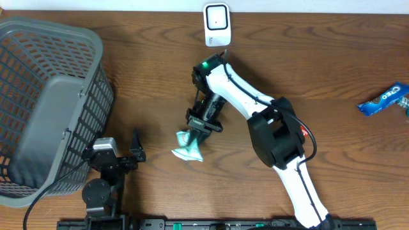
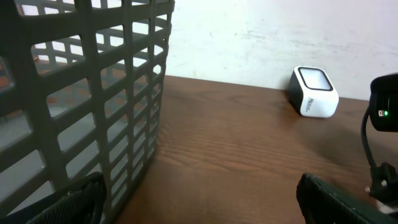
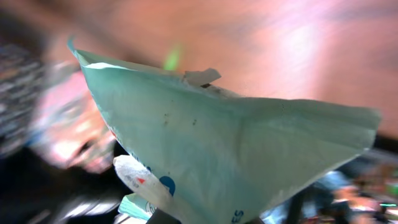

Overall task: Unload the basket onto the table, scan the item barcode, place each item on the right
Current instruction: 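Lift the wipes pack and reorient it in the right gripper, then raise the wipes pack to the scanner window and hold it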

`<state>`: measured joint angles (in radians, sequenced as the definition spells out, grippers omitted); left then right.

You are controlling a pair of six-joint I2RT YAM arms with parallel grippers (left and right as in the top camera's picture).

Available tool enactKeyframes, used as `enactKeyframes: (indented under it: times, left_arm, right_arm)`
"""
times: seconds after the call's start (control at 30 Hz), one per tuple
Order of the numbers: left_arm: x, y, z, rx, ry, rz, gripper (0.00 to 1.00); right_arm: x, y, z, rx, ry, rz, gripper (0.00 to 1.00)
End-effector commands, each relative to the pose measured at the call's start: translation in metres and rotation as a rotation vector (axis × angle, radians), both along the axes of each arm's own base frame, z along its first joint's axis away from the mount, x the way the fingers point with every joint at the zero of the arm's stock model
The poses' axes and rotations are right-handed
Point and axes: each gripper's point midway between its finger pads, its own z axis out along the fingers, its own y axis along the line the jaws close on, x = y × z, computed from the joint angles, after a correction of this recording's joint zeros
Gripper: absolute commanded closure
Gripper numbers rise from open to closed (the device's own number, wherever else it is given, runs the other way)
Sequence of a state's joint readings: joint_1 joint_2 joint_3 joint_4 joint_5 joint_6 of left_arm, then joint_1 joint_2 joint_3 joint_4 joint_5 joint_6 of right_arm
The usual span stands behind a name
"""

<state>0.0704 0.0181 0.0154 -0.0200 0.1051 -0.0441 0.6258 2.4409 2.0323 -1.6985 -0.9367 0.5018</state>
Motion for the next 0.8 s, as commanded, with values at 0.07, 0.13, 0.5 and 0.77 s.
enactKeyframes:
  times: [0.07, 0.13, 0.5, 0.77]
  left_arm:
    - [-0.001, -0.002, -0.016, 0.011, 0.053, -0.014, 0.02]
    - [-0.001, -0.002, -0.016, 0.011, 0.053, -0.014, 0.02]
    - [-0.001, -0.002, -0.016, 0.011, 0.053, -0.014, 0.02]
    - [-0.001, -0.002, -0.016, 0.011, 0.053, -0.014, 0.02]
  right_arm:
    - [0.014, 0.039, 0.062, 0.266, 0.207, -0.228, 0.99]
    - [0.017, 0.045, 0.072, 0.315, 0.244, -0.26, 0.99]
    - [0.027, 0.054, 0.096, 0.341, 0.406, -0.37, 0.99]
    - [0.029, 0.053, 0.096, 0.178, 0.562, -0.435, 0.98]
